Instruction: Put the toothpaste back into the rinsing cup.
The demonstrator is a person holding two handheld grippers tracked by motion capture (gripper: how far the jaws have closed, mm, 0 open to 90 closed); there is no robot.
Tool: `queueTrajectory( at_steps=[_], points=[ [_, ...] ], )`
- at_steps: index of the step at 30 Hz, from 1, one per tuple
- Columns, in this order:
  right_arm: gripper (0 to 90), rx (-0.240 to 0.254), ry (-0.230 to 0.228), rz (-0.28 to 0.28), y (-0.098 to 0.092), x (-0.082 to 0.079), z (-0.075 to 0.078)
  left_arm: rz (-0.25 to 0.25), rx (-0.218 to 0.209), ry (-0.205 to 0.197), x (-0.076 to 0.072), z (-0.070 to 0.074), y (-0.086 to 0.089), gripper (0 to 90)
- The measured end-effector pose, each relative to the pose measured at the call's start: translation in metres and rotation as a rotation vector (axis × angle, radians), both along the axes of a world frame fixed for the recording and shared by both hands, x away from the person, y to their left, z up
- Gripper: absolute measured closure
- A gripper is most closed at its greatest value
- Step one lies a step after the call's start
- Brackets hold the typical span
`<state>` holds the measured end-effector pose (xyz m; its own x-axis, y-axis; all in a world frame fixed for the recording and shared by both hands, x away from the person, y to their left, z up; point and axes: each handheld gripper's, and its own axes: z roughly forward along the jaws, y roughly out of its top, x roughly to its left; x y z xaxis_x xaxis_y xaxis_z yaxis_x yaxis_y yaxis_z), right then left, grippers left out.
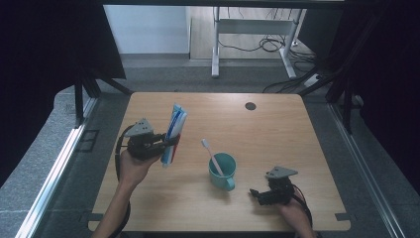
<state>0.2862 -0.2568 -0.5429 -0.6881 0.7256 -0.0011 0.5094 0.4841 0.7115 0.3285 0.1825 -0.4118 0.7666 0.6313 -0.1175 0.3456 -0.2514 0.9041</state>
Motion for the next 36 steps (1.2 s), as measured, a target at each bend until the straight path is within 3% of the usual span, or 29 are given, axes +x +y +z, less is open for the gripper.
queueTrajectory(
  at_steps=[15, 36],
  points=[
    [5.9, 0.001, -0.001, 0.000, 0.000, 0.000, 0.000, -0.046, -0.018, -0.033, -0.014, 0.004, -0.016, 73.1],
    [5.9, 0.001, 0.001, 0.001, 0.000, 0.000, 0.000, -0.140, 0.053, -0.014, -0.022, 0.021, -0.065, 73.0]
  ],
)
